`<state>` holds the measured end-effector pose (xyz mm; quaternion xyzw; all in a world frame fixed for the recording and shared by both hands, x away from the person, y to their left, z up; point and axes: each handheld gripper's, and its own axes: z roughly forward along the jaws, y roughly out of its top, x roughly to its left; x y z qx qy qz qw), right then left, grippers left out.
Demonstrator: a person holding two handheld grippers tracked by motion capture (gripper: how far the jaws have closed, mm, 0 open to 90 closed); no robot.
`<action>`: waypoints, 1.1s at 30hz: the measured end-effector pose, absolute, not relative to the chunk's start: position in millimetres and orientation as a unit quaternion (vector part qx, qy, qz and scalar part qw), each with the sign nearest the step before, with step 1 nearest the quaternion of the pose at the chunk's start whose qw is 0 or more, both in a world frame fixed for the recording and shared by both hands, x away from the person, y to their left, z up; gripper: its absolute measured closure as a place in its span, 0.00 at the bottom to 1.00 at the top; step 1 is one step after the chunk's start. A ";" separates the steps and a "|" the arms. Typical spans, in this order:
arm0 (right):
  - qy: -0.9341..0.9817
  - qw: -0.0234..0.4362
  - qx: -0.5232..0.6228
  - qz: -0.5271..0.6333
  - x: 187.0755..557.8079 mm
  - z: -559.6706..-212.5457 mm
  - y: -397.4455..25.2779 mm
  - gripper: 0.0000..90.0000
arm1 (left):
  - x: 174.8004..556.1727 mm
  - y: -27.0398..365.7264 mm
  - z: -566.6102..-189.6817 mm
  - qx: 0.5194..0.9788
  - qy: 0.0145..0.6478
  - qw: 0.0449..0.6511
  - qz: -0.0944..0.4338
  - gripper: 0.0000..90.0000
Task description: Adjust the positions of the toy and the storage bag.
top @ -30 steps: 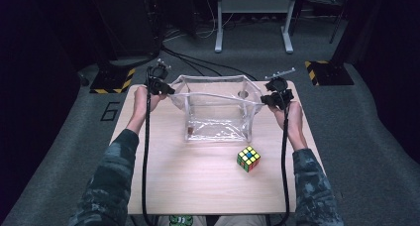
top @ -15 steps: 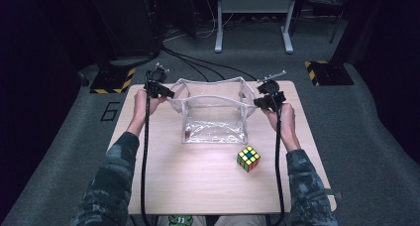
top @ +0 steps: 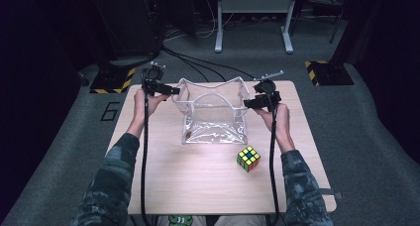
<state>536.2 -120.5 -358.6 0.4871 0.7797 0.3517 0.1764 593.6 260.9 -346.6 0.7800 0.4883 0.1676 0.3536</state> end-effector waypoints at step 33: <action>0.786 0.199 0.436 0.391 441.6 -379.6 -166.2 0.05 | 492.0 294.1 -363.0 0.780 0.433 0.412 0.189 0.00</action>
